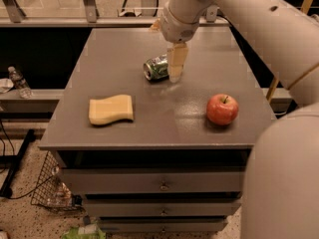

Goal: Move green can near apple

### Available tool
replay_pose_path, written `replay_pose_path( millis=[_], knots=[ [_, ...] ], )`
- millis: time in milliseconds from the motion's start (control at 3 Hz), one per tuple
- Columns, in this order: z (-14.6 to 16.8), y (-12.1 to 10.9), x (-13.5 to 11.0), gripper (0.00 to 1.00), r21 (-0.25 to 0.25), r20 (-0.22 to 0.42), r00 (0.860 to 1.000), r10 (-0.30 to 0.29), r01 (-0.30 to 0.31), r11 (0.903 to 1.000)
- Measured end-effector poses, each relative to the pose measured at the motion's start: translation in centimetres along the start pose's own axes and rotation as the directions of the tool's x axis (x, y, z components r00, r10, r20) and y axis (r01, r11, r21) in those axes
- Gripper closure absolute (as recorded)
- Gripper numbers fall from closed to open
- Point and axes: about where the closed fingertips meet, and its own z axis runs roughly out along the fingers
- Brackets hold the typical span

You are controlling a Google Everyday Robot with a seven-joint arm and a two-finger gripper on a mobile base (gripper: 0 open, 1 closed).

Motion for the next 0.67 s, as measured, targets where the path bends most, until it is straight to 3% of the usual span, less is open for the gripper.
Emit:
replay_pose_path(
  millis=[667],
  knots=[
    [4.5, 0.0, 3.1, 0.00, -0.123, -0.150, 0.988, 0.029, -0.047, 0.9913]
  ],
)
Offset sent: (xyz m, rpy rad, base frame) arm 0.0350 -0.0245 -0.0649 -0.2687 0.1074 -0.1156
